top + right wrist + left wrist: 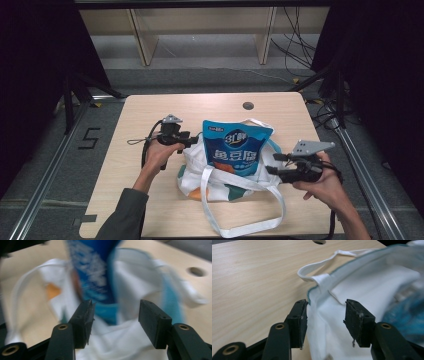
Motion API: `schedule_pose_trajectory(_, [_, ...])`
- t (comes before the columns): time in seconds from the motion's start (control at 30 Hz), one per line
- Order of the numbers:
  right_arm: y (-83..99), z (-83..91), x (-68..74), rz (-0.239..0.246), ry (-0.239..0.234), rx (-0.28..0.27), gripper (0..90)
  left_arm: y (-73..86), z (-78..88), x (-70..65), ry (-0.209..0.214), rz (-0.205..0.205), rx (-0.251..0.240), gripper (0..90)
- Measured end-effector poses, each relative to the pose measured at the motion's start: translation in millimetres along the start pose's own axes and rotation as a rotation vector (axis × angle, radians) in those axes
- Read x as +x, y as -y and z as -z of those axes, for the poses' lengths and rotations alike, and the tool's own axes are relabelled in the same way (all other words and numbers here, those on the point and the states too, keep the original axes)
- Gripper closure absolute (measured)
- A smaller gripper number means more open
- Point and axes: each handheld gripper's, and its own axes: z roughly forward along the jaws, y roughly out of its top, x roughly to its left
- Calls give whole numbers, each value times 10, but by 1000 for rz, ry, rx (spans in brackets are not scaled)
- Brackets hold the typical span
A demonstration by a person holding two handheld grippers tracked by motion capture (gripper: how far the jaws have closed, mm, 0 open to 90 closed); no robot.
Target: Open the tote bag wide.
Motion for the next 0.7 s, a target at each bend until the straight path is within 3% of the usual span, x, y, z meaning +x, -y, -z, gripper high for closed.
schedule_pose_trajectory(0.07, [-48,3,-119,-24,76,-4,460,73,105,-85,16,-33,7,497])
schedule_pose_trajectory(0.1, [-70,-25,-190,-43,100,-7,463,110,137,-127,29,-28,-3,488])
schedule_pose_trajectory(0.23, [-95,-149,-396,-52,152,23,474,224,225,-253,110,-35,-11,456])
schedule_pose_trajectory(0.27, [-96,-174,-413,-79,149,42,478,240,251,-291,121,-42,-11,437])
schedule_pose_trajectory(0.37, [-89,-272,-500,-76,160,57,477,213,260,-438,165,-66,-27,430])
schedule_pose_trajectory(0.47, [-81,-319,-515,-102,160,61,478,203,253,-511,147,-112,-5,449])
schedule_pose_trajectory(0.6, [-56,-328,-523,-99,147,74,478,325,314,-529,158,-82,19,416])
schedule_pose_trajectory(0.7, [-50,-342,-517,-111,152,59,478,397,373,-582,192,-38,-2,414])
